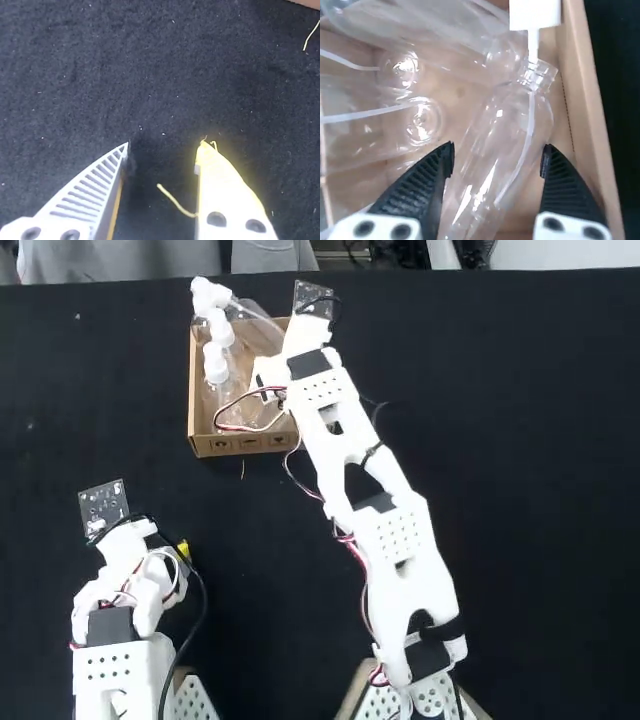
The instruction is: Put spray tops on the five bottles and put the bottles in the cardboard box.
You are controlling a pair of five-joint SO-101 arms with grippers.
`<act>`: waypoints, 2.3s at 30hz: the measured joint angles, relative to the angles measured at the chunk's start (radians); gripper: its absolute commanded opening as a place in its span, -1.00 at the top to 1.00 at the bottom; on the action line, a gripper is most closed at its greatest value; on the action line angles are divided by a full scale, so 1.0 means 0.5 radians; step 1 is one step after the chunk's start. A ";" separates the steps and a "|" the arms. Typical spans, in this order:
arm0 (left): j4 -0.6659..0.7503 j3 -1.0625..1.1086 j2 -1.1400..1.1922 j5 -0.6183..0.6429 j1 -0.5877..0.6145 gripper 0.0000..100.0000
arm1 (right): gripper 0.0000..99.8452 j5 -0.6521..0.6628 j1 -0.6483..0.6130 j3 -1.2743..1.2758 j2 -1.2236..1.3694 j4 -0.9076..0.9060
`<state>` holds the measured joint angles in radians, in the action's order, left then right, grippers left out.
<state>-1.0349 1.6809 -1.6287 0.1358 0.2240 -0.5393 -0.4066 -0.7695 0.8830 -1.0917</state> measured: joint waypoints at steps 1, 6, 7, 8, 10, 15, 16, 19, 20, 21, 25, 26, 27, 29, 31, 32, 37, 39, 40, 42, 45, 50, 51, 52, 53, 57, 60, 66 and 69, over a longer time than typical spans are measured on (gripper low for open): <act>0.000 0.000 0.000 0.000 0.000 0.60 | 0.54 0.000 0.000 -0.031 0.028 0.000; 0.000 0.000 0.000 0.000 0.000 0.60 | 0.56 0.000 0.000 -0.175 0.153 0.000; 0.000 0.000 0.000 0.000 0.000 0.60 | 0.59 0.000 0.000 -0.193 0.172 0.000; 0.000 0.000 0.000 0.000 0.000 0.60 | 0.63 0.000 0.000 -0.209 0.181 0.000; 0.000 0.000 0.000 0.000 0.000 0.60 | 0.68 0.000 0.000 -0.224 0.187 -0.028; 0.000 0.000 0.000 0.000 0.000 0.60 | 0.69 0.000 0.000 -0.230 0.187 -0.055; 0.000 0.000 0.000 0.000 0.000 0.60 | 0.70 0.000 0.000 -0.230 0.187 -0.055; 0.000 0.000 0.000 0.000 0.000 0.60 | 0.70 0.000 0.000 -0.230 0.187 -0.071; 0.000 0.000 0.000 0.000 0.000 0.60 | 0.71 0.000 0.000 -0.230 0.187 -0.077; 0.000 0.000 0.000 0.000 0.000 0.60 | 0.74 0.000 0.000 -0.245 0.187 -0.092; 0.000 0.000 0.000 0.000 0.000 0.60 | 0.93 0.000 0.003 -0.344 0.187 -0.190; 0.000 0.000 0.000 0.000 0.000 0.60 | 0.97 0.000 0.006 -0.368 0.187 -0.209; 0.000 0.000 0.000 0.000 0.000 0.60 | 0.98 0.000 0.012 -0.390 0.187 -0.224; 0.000 0.000 0.000 0.000 0.000 0.60 | 0.95 0.000 0.040 -0.430 0.187 -0.252; 0.000 0.000 0.000 0.000 0.000 0.60 | 0.94 0.000 0.080 -0.457 0.187 -0.267; 0.000 0.000 0.000 0.000 0.000 0.60 | 0.94 0.000 0.101 -0.463 0.187 -0.276; 0.000 0.000 0.000 0.000 0.000 0.60 | 0.95 0.000 0.129 -0.463 0.187 -0.322; 0.000 0.000 0.000 0.000 0.000 0.60 | 0.95 0.043 0.129 -0.463 0.187 -0.347; 0.000 0.000 0.000 0.000 0.000 0.60 | 0.95 0.068 0.132 -0.463 0.187 -0.362; 0.000 0.000 0.000 0.000 0.000 0.60 | 0.95 0.107 0.135 -0.463 0.187 -0.387; 0.000 0.000 0.000 0.000 0.000 0.60 | 0.95 0.126 0.135 -0.466 0.187 -0.417; 0.000 0.000 0.000 0.000 0.000 0.60 | 0.95 0.129 0.138 -0.669 0.190 -0.601; 0.000 0.000 0.000 0.000 0.000 0.60 | 0.95 0.129 0.138 -0.712 0.190 -0.644; 0.000 0.000 0.000 0.000 0.000 0.60 | 0.95 0.129 0.138 -0.746 0.190 -0.678; 0.000 0.000 0.000 0.000 0.000 0.60 | 0.95 0.129 0.138 -0.776 0.190 -0.709; 0.000 0.000 0.000 0.000 0.000 0.60 | 0.95 0.129 0.141 -0.816 0.190 -0.752; 0.000 0.000 0.000 0.000 0.000 0.60 | 0.95 0.129 0.141 -0.816 0.190 -0.755; 0.000 0.000 0.000 0.000 0.000 0.60 | 0.95 0.239 0.141 -0.893 0.190 -0.764; 0.000 0.000 0.000 0.000 0.000 0.60 | 0.95 0.258 0.141 -0.914 0.190 -0.764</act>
<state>-1.0349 1.6809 -1.6287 0.1358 0.2240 -0.4104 -0.3360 -1.2267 0.9782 -1.4737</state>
